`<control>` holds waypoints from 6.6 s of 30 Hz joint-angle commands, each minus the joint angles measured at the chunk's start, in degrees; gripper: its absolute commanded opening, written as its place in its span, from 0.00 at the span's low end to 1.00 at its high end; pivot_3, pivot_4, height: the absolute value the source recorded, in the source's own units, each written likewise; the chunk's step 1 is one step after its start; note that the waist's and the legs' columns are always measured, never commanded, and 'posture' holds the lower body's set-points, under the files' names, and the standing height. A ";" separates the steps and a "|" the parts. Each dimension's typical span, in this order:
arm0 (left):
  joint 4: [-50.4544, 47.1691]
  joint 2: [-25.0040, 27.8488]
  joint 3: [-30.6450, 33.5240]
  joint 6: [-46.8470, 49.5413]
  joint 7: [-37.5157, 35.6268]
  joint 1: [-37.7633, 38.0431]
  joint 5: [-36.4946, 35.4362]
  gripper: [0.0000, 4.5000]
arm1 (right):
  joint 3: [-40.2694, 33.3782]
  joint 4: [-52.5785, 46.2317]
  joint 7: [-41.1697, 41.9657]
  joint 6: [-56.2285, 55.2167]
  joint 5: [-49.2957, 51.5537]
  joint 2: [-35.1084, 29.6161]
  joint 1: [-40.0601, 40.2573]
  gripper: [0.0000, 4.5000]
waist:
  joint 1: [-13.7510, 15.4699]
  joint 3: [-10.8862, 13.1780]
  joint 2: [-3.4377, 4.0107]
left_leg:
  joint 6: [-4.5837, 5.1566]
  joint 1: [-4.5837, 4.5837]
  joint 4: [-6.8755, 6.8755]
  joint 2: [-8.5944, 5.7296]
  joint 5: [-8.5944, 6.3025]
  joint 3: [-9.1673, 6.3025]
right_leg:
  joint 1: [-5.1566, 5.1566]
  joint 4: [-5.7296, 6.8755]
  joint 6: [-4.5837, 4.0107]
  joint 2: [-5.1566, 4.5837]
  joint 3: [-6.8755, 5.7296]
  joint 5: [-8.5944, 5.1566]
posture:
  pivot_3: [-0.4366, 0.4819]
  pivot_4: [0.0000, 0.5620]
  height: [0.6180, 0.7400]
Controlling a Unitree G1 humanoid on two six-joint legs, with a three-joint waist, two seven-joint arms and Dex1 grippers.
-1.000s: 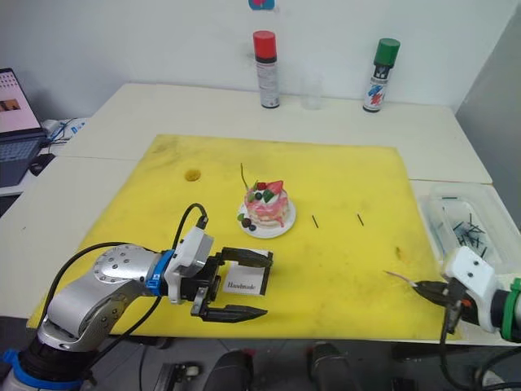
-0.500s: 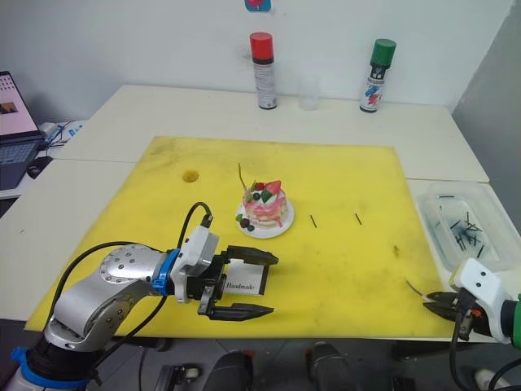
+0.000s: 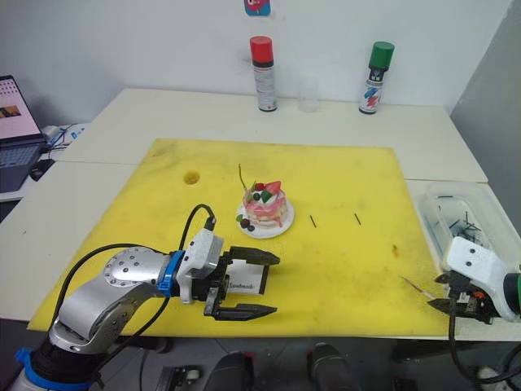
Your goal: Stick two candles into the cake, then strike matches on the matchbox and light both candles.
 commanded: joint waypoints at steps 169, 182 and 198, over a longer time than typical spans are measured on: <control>26.17 8.46 20.83 64.48 14.47 -13.19 -30.51 1.00 | 52.36 14.08 -9.76 -18.00 -7.31 44.35 -44.99 0.01 | -0.67 0.31 0.34 | -0.05 -0.55 -0.08 0.04 -0.01 -0.21 | -1.01 0.89 -0.08 0.12 -0.32 -0.15 | 0.48 0.27 0.54; 25.46 6.72 21.12 64.64 16.22 -10.89 -28.90 1.00 | 53.19 16.13 -8.15 -18.37 -9.41 44.50 -46.27 0.01 | -0.65 0.31 0.34 | -0.05 -0.56 -0.07 0.05 -0.01 -0.21 | -1.01 0.89 -0.07 0.12 -0.33 -0.14 | 0.48 0.27 0.54; 26.05 3.38 20.37 65.56 17.66 -10.47 -29.24 1.00 | 57.68 21.87 -7.07 -21.40 -13.57 49.17 -47.50 0.01 | -0.79 0.28 0.32 | -0.05 -0.54 -0.06 0.05 -0.01 -0.23 | -0.98 0.90 -0.03 0.12 -0.33 -0.11 | 0.48 0.27 0.54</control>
